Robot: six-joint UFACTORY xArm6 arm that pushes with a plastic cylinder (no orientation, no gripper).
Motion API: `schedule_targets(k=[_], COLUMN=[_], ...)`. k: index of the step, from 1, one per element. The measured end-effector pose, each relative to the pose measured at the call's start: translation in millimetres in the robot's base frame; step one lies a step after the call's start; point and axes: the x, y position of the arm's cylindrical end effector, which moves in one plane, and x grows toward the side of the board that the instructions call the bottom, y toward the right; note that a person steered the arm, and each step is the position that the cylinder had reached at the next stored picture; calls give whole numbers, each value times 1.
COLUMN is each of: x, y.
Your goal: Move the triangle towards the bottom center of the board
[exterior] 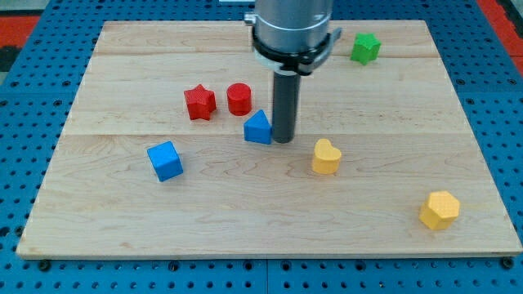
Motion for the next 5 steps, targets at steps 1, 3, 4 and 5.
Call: schedule_targets(k=[1, 3, 4, 5], x=[-75, 10, 35, 71], y=[3, -19, -10, -5])
